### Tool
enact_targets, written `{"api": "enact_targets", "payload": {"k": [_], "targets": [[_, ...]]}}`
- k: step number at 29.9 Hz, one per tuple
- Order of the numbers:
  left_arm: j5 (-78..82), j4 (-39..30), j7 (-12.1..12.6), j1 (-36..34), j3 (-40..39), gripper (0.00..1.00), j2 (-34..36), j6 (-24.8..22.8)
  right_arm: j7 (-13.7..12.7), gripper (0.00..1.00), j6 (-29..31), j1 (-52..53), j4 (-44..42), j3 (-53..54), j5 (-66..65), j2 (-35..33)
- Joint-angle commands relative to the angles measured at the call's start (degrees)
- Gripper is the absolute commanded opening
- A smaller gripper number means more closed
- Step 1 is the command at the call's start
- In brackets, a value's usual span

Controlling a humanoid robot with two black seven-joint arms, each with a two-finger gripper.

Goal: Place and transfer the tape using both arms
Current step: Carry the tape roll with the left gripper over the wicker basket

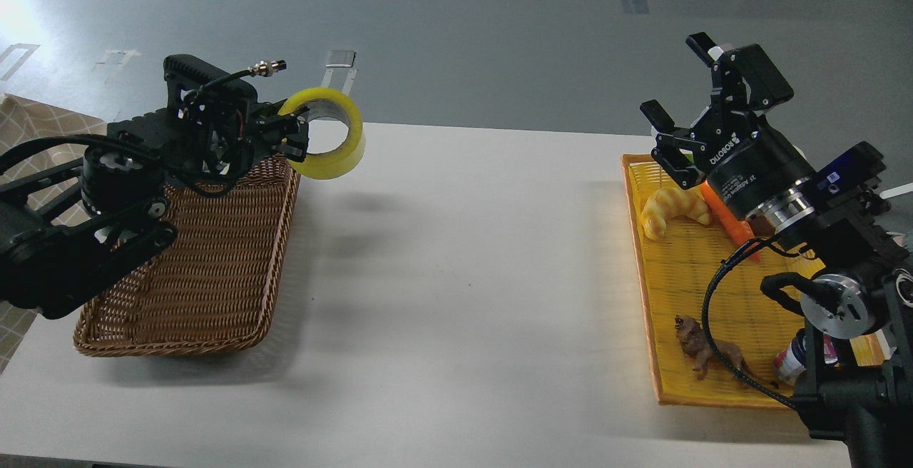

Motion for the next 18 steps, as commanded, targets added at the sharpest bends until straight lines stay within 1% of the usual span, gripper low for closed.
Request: {"api": "enact_targets", "payload": {"k": [1,6,8,11,18], "targets": [[-0.2,0.0,0.0,1.5,0.0,0.09,2.9,0.6,0.0,1.0,0.0,-0.1,0.0,0.0,0.0,0.0],[-0.6,0.0,-0.2,6.3,-0.8,0.09,6.0,3.7,0.1,1.0,0.0,-0.9,0.0,-0.1,0.0,0.0],[-1.4,0.0,-0.5,6.7,-0.7,0.09,6.9,3.9,0.1,1.0,0.0,-1.1,0.1,0.0,0.0,0.0],[-2.0,0.1,-1.5,6.8,-0.6,0.09,8.0,4.0,0.1,1.0,0.0,-1.1,0.1,0.0,0.0,0.0],[-4.9,0.4,-1.8,8.9,-0.5,0.09,10.5,5.4,0.0,1.0,0.0,-1.1,0.2,-0.1,0.0,0.0]]}}
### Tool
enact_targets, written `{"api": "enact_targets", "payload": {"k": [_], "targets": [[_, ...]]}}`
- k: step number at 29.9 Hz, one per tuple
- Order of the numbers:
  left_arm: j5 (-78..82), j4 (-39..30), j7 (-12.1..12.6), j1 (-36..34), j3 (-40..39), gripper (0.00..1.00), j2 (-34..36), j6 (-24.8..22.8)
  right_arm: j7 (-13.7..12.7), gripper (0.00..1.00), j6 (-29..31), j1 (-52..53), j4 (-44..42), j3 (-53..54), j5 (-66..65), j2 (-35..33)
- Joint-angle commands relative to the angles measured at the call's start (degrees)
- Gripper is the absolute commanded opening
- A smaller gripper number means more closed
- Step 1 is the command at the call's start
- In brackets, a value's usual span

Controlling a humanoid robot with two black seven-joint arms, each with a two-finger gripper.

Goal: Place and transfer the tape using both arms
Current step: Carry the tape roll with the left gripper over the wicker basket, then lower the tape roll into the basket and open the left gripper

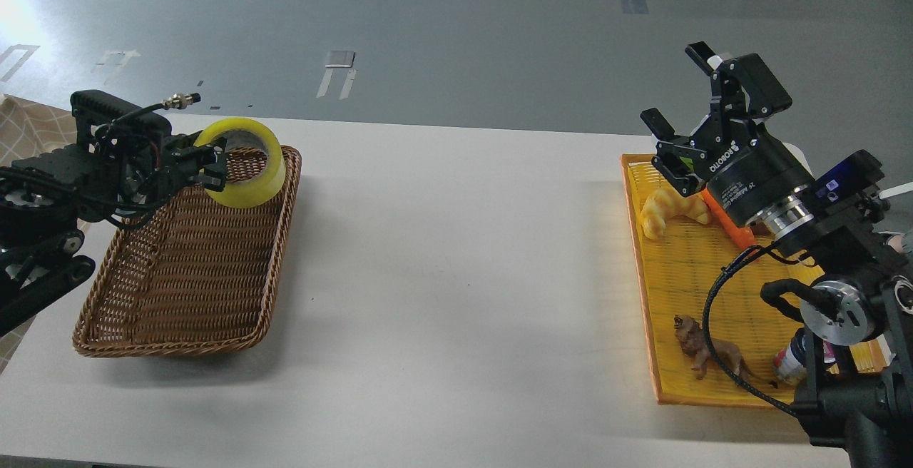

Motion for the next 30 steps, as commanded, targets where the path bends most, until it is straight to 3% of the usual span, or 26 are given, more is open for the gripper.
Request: {"api": "enact_targets", "payload": {"k": [1,12,30], "targets": [[-2.4,0.4,-0.1,1.1,0.4,0.09,1.7,0.8,-0.1,1.0,0.0,-0.1,0.0,0.0,0.0,0.0],[-4.4,3.0,-1.9,8.0,0.0,0.09,4.1,5.1,-0.1,1.0,0.0,-1.0,0.0,-0.1,0.0,0.0],[-6.0,5.6,-2.5,10.4,0.0,0.1,0.6,6.4,-0.1,1.0,0.0,-2.4,0.5,0.0,-0.2,0.0]]}}
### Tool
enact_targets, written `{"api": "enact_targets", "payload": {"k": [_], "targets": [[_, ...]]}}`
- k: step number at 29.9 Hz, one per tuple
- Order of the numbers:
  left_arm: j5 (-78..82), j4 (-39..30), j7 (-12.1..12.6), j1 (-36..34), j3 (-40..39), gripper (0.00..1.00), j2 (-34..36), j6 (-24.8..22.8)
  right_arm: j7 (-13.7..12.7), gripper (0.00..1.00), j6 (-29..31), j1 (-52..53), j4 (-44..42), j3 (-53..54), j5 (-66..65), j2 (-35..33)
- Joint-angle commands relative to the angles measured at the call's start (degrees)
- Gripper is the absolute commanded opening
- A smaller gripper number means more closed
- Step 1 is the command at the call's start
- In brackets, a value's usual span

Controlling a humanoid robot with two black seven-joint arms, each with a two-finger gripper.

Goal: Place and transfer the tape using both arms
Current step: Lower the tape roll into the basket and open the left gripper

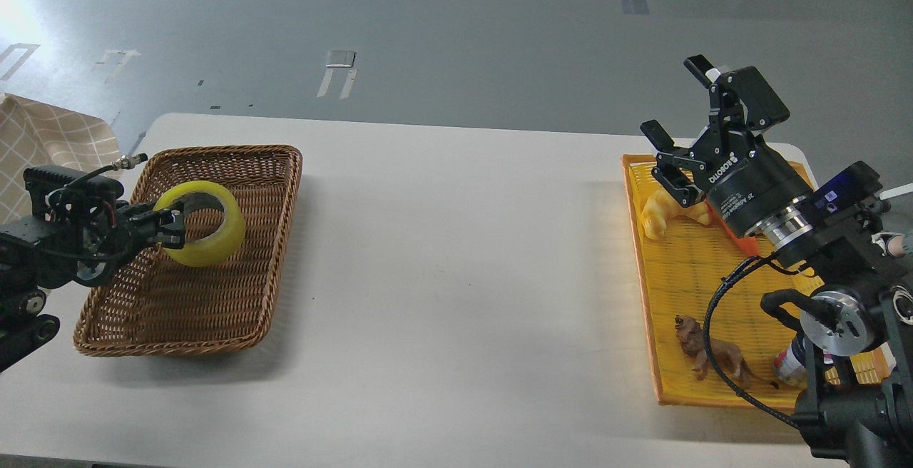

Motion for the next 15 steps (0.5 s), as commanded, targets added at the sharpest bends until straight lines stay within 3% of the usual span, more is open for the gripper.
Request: {"api": "enact_targets", "payload": {"k": [1,9,13,15], "targets": [[-0.2,0.9,-0.2,0.2,0.0,0.1,-1.0,0.0,0.0,1.0,0.0,-0.6,0.1,0.0,0.0,0.0],[-0.2,2.7,-0.3,1.0,0.0,0.13,-1.5,0.1,0.1,1.0,0.0,-0.7,0.1,0.1,0.0,-0.4],[-0.2,3.8,-0.9,1.0,0.0,0.25,-1.6,0.3,0.1,1.0,0.0,-0.8,0.1,0.1,0.0,-0.4],[-0.1,4.5,-1.3,1.0,0.0,0.27,-1.7,0.7,0.1,1.0,0.0,-0.8,0.1,0.1,0.0,-0.4]]}}
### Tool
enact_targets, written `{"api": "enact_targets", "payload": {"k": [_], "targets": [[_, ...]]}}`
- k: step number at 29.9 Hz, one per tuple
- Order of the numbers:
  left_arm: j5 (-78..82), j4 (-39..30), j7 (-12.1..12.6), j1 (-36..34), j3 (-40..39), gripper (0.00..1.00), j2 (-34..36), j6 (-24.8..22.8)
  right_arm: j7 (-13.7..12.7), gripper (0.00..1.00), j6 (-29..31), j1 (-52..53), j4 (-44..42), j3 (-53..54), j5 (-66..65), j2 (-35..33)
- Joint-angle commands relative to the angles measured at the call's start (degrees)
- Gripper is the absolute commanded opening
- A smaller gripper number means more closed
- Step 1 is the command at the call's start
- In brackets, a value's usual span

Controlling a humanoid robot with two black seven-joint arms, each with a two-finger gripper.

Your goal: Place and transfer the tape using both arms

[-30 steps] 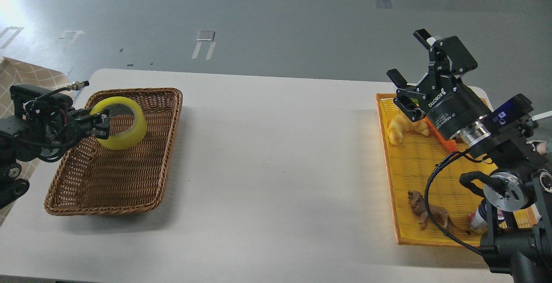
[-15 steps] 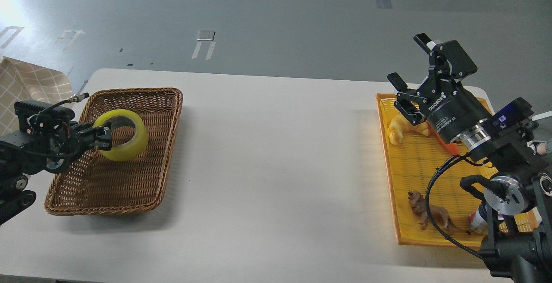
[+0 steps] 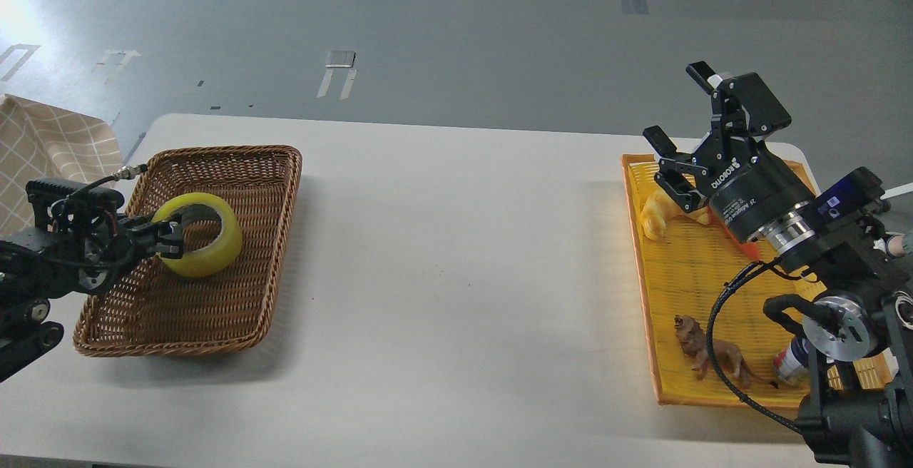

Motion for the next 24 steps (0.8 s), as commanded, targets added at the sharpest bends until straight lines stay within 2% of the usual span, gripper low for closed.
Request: {"api": "enact_targets", "payload": {"k": [1,4,5,6,7,17,18,19,21,24], "targets": [[0.2,1.5,-0.4,0.0,0.1,0.32,-0.1,1.0,0.0,1.0,0.0,0.0,-0.1,0.0,0.0,0.0],[0.1,2.3,-0.8,0.0,0.4,0.43,-0.1,1.6,0.0,1.0,0.0,0.0,-0.1,0.0,0.0,0.0],[0.1,2.3,-1.2,0.0,0.5,0.57,-0.1,1.6,0.0,1.0,0.0,0.0,-0.1,0.0,0.0,0.0],[0.1,2.4,-1.4,0.0,0.5,0.65,-0.1,1.8,0.0,1.0,0.0,0.0,-0.1,0.0,0.0,0.0],[0.1,2.8,-1.7,0.1,0.6,0.69,-0.3,2.3,0.0,1.0,0.0,0.0,-0.1,0.0,0.0,0.0],[-0.2,4.0,-1.9,0.0,0.3,0.76,-1.2,4.8,0.0,1.0,0.0,0.0,-0.2,0.0,0.0,0.0],[-0.3,4.0,-2.5,0.0,0.1,0.86,-1.2,5.0,0.0,1.0,0.0,-0.1,-0.1,0.0,0.0,0.0],[-1.1,3.9,-3.9,0.0,0.0,0.9,-1.3,5.1,0.0,1.0,0.0,-0.2,-0.1,-0.1,0.0,0.0],[-3.0,3.8,-5.8,-0.1,-0.1,0.91,-1.4,5.8,0.0,1.0,0.0,-0.2,0.0,0.0,0.1,0.0],[-6.0,3.8,-6.9,-0.4,-0.2,0.91,-2.0,6.8,0.0,1.0,0.0,-0.2,0.0,-0.1,0.1,0.0]]}}
